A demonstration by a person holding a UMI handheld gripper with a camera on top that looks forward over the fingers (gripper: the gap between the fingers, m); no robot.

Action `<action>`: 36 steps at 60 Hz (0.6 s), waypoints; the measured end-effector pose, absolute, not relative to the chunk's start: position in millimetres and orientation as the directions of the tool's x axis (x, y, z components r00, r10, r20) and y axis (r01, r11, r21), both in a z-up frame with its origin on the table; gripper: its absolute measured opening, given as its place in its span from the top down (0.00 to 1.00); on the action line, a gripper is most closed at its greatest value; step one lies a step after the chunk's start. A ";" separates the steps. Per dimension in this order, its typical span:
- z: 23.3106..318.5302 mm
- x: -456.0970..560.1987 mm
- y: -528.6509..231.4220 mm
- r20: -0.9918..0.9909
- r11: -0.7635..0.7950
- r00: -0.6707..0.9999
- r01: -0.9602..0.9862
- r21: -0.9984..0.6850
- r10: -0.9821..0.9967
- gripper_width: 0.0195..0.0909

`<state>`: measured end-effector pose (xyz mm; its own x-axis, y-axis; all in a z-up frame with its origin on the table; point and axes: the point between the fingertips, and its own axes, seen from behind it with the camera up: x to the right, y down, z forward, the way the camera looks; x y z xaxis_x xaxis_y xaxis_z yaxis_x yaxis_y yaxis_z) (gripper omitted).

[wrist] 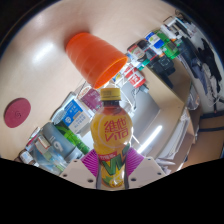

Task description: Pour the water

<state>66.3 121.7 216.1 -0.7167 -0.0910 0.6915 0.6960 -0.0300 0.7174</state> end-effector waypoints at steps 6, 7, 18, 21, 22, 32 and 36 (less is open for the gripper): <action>224.6 64.9 121.6 0.724 -0.035 -0.682 0.730 0.683 -0.101 0.83; 227.4 65.7 121.0 0.739 -0.037 -0.666 0.745 0.666 -0.107 0.83; 242.5 112.7 108.5 0.975 -0.074 0.187 0.978 -0.196 -0.117 0.84; 219.3 126.7 104.4 0.832 -0.098 0.553 0.826 -0.555 -0.055 0.83; 209.2 128.0 102.3 0.751 -0.108 0.659 0.744 -0.659 -0.037 0.83; 134.4 137.8 87.5 0.050 -0.185 0.996 0.064 -0.981 0.077 0.82; 89.2 137.5 82.3 -0.031 -0.204 0.998 -0.019 -0.979 0.059 0.82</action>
<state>137.5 82.3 89.2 0.9978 0.0591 -0.0314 -0.0187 -0.2043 -0.9787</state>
